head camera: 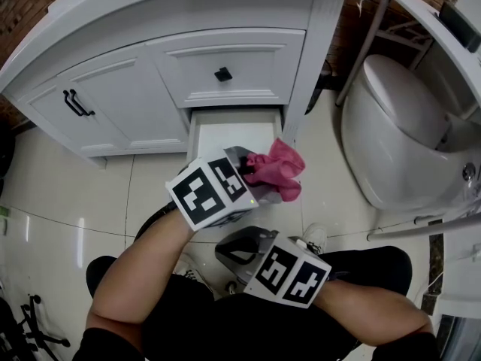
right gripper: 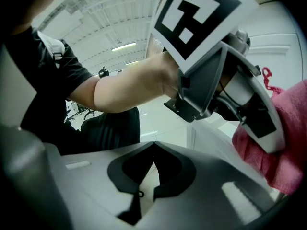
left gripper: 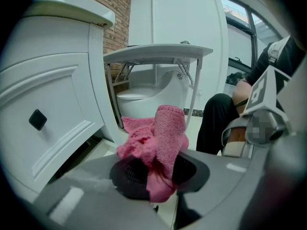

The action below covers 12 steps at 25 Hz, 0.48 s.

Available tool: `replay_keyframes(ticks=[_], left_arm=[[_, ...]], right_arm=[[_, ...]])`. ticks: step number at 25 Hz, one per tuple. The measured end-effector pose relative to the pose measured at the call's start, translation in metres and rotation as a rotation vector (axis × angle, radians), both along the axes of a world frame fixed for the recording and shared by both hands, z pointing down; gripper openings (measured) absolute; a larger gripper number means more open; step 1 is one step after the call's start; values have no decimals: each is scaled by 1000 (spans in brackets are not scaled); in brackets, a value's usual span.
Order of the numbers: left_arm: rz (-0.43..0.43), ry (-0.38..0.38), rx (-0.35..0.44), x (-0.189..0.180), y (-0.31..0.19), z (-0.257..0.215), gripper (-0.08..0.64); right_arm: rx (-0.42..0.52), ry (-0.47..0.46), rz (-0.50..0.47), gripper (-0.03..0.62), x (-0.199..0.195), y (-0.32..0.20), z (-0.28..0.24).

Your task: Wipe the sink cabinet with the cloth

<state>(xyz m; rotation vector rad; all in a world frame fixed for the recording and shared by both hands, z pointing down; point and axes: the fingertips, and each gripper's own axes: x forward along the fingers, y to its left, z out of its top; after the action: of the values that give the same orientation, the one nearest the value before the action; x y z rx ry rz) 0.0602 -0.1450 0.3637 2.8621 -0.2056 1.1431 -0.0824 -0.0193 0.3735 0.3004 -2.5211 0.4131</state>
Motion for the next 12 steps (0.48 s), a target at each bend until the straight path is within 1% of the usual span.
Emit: replay_keyframes(ticks=[6,12], left_arm=[[-55,-20,9,-23,-3,1,95],[-153,-9,0,-64,-9,1,95]], right_arm=[[9,1,-1,6,2,6,-2],[5,16,-7,6,2,12,4]])
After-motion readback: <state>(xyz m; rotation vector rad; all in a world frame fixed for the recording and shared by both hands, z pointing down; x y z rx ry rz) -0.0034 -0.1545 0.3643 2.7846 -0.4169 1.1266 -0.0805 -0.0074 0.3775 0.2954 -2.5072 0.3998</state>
